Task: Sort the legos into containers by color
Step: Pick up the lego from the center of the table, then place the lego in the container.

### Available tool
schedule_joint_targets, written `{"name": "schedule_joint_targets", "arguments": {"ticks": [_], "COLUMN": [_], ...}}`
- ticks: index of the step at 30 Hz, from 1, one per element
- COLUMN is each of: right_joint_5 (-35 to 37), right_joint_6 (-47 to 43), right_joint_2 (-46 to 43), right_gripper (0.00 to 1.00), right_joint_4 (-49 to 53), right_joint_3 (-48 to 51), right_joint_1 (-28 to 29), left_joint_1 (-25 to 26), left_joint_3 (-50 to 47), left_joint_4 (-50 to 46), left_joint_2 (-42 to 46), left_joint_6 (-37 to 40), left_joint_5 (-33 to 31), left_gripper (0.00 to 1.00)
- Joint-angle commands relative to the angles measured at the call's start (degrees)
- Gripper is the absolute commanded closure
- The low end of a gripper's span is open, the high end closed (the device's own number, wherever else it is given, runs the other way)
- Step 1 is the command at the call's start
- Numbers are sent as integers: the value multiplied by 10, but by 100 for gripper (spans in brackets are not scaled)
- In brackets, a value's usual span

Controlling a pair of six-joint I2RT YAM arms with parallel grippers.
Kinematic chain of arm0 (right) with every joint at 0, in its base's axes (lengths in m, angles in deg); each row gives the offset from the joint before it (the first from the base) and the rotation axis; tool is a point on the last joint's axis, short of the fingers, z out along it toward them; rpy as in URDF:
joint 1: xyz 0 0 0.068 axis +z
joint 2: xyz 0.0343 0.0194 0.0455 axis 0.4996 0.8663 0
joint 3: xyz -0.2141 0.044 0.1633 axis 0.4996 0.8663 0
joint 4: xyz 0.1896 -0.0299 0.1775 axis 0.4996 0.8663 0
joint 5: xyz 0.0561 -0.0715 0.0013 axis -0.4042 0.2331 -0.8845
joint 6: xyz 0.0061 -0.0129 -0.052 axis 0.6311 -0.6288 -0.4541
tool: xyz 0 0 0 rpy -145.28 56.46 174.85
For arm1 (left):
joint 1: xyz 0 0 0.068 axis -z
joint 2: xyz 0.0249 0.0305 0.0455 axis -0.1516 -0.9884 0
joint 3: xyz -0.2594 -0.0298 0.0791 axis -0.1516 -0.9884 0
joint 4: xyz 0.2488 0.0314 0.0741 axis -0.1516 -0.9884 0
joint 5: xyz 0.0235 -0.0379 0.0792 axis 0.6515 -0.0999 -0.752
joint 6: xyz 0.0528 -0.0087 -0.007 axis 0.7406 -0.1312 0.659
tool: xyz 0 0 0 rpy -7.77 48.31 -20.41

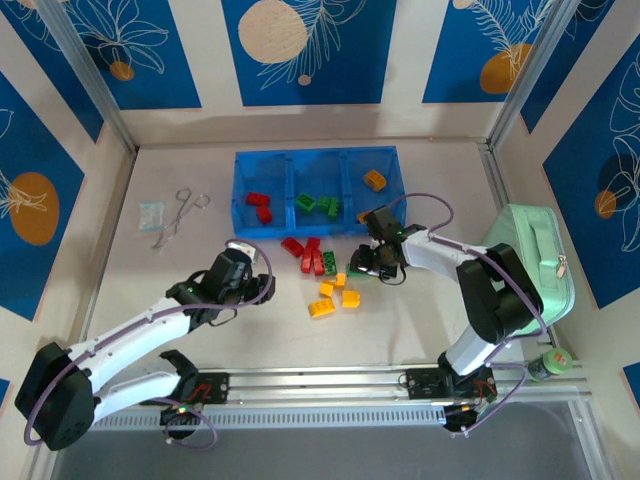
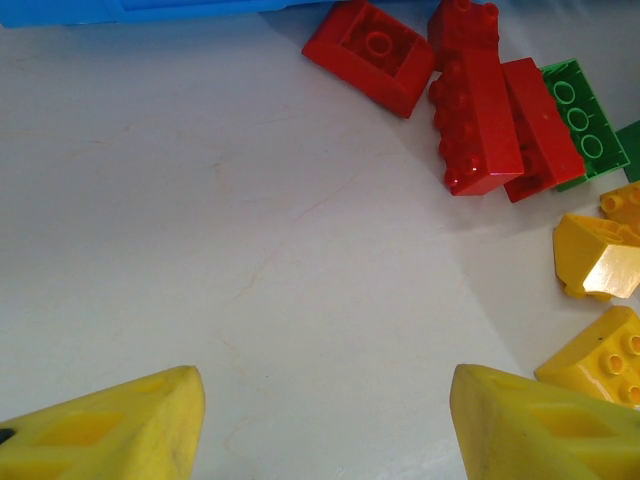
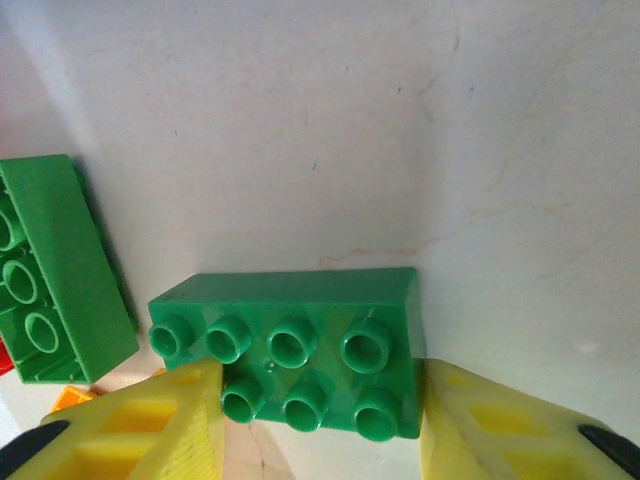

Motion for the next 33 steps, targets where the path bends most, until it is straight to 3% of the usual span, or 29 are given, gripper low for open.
{"name": "schedule_joint_targets", "arguments": {"ticks": [1, 8, 13, 24, 30, 33], "right_joint_5": [9, 18, 20, 25, 30, 37], "right_joint_6": [0, -13, -30, -88, -94, -92], "right_joint_2": [-42, -72, -46, 144, 230, 258], "right_gripper": [55, 58, 58, 58, 57, 42], "right_joint_4": [34, 73, 97, 197, 236, 253], "right_joint_3": [-19, -82, -166, -439, -535, -570], "right_joint_1": [5, 7, 12, 17, 30, 34], "left_joint_1": [5, 5, 5, 4, 4, 4], "left_joint_3": [-1, -3, -6, 25, 34, 32], "left_joint_4": [1, -8, -22, -147, -181, -177], "left_joint_2": [10, 21, 36, 177, 222, 221], "left_joint_6": [-3, -2, -2, -4, -12, -19], "left_joint_5": [-11, -17, -20, -47, -42, -27], "left_gripper": [34, 34, 35, 34, 33, 33]}}
